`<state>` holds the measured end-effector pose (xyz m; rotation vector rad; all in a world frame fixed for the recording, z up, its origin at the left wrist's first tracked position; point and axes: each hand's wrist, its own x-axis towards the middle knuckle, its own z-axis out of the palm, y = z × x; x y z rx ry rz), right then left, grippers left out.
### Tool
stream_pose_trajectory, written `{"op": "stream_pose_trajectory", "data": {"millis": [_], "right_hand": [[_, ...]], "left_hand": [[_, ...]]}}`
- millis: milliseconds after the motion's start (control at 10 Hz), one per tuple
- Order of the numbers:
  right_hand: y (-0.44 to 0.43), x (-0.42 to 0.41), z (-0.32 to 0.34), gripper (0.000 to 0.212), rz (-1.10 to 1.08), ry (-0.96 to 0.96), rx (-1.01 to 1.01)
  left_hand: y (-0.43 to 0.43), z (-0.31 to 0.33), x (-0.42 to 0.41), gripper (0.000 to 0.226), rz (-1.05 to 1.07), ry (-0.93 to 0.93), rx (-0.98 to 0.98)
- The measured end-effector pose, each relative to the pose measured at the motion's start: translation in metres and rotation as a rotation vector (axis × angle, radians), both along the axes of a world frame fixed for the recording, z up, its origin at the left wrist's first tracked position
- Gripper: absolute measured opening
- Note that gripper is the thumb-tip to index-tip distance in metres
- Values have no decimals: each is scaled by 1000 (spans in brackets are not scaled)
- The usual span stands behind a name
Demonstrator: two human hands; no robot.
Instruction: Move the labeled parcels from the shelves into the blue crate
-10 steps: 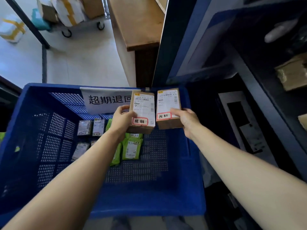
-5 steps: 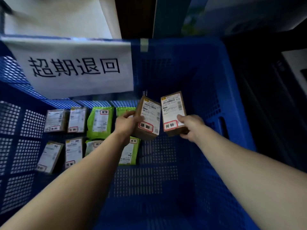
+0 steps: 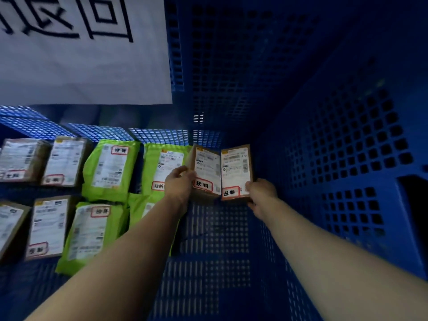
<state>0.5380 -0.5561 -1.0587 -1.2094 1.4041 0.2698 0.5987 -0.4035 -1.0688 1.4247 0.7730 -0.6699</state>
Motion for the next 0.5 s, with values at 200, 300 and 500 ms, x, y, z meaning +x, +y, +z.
{"op": "stream_pose_trajectory", "data": {"millis": [200,300,500], "right_hand": [[4,3,-40,34,51,8,46],[4,6,-44,35,40,1,72],[11,10,-8,27,79,-72,86]], "left_hand": [[-6,-26,1,49,-127,75,-65],[-6,-24,2,49,-138,87,-106],[-1,18,1,47,-228,15,10]]}}
